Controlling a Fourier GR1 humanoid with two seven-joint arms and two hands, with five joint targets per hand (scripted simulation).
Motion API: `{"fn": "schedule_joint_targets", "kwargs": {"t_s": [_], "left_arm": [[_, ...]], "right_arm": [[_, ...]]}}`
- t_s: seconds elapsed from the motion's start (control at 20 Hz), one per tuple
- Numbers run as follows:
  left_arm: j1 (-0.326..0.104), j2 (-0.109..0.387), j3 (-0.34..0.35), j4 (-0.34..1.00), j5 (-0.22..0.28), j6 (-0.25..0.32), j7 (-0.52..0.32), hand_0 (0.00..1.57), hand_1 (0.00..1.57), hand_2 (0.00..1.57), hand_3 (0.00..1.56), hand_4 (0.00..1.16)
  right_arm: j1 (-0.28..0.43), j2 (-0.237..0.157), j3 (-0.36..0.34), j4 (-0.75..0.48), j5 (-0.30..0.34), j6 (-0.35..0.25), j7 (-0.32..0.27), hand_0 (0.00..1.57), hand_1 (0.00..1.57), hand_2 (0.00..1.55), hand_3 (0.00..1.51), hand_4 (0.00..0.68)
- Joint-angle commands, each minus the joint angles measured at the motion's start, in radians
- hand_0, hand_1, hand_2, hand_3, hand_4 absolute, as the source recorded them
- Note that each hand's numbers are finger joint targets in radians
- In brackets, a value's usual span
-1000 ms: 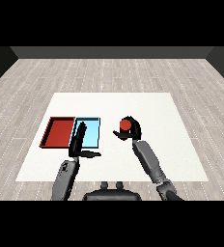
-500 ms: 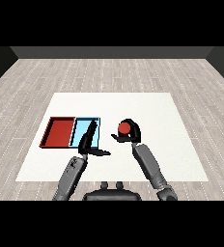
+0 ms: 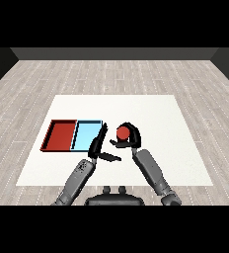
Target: Pick the red can and put it in the red box
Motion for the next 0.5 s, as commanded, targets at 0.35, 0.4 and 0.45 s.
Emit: {"fn": "schedule_joint_targets", "kwargs": {"t_s": [0.35,0.4,0.45], "left_arm": [[-0.178,0.0,0.034,0.21,0.053,0.02,-0.001,0.0,0.0,0.0,0.0,0.0],[-0.094,0.0,-0.02,0.089,0.002,0.052,0.053,0.0,0.0,0.0,0.0,0.0],[-0.125,0.0,-0.071,0.077,0.031,0.121,0.086,0.0,0.0,0.0,0.0,0.0]], "right_arm": [[-0.018,0.003,0.19,-0.071,-0.081,-0.117,0.011,1.42,1.42,1.43,1.4,0.629],[0.062,0.002,0.086,-0.069,-0.005,0.009,-0.03,1.43,1.43,1.43,1.4,0.626],[-0.085,0.003,0.169,0.043,-0.107,-0.117,-0.06,1.43,1.43,1.44,1.4,0.615]]}}
